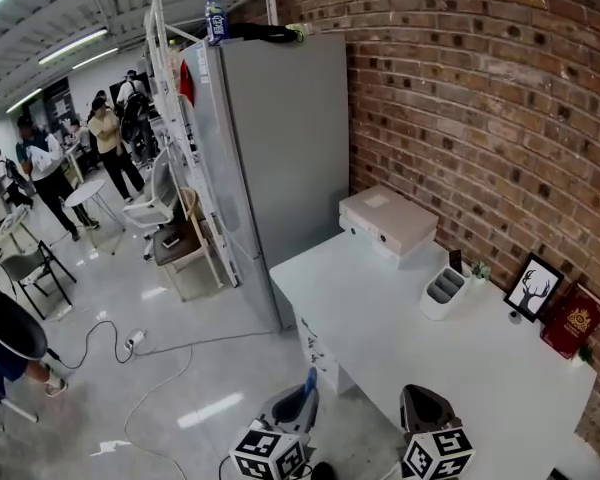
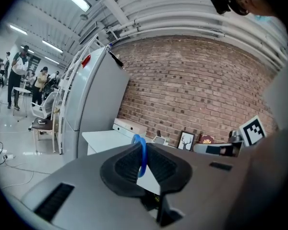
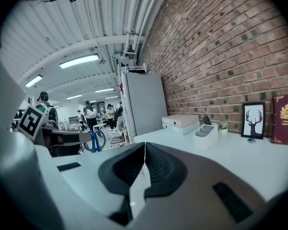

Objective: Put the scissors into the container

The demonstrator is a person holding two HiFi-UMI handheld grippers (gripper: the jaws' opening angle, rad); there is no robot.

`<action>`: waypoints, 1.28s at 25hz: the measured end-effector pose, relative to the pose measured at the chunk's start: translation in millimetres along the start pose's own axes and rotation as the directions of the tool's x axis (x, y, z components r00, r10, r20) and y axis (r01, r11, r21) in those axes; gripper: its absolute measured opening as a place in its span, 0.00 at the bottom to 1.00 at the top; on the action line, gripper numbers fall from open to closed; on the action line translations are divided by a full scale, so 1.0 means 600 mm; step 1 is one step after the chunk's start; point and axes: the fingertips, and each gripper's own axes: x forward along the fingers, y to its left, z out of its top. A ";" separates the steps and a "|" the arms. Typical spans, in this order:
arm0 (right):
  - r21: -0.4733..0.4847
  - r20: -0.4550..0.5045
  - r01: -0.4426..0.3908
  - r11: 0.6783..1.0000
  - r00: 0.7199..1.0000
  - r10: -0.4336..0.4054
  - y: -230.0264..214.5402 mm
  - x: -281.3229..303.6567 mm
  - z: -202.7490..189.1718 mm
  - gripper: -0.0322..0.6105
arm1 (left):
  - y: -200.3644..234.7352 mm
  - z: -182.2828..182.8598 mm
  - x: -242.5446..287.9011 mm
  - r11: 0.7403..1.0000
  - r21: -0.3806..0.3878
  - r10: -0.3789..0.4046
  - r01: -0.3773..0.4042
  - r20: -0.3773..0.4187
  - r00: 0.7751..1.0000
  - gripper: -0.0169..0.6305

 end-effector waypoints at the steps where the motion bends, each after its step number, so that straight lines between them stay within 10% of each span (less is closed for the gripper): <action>1: 0.004 -0.002 0.009 1.000 1.000 -0.009 0.005 0.013 0.006 0.05 | 0.014 0.006 0.008 1.000 0.000 -0.008 0.008 -0.002 1.000 0.07; 17: 0.036 -0.012 0.143 0.989 0.990 -0.143 -0.067 0.101 0.032 0.05 | 0.079 0.035 0.136 0.998 -0.001 -0.070 0.070 -0.037 0.997 0.07; 32: 0.083 0.025 0.284 0.955 0.957 -0.287 -0.266 0.089 0.063 0.05 | -0.040 0.082 0.347 0.974 0.055 -0.219 0.221 -0.048 0.975 0.07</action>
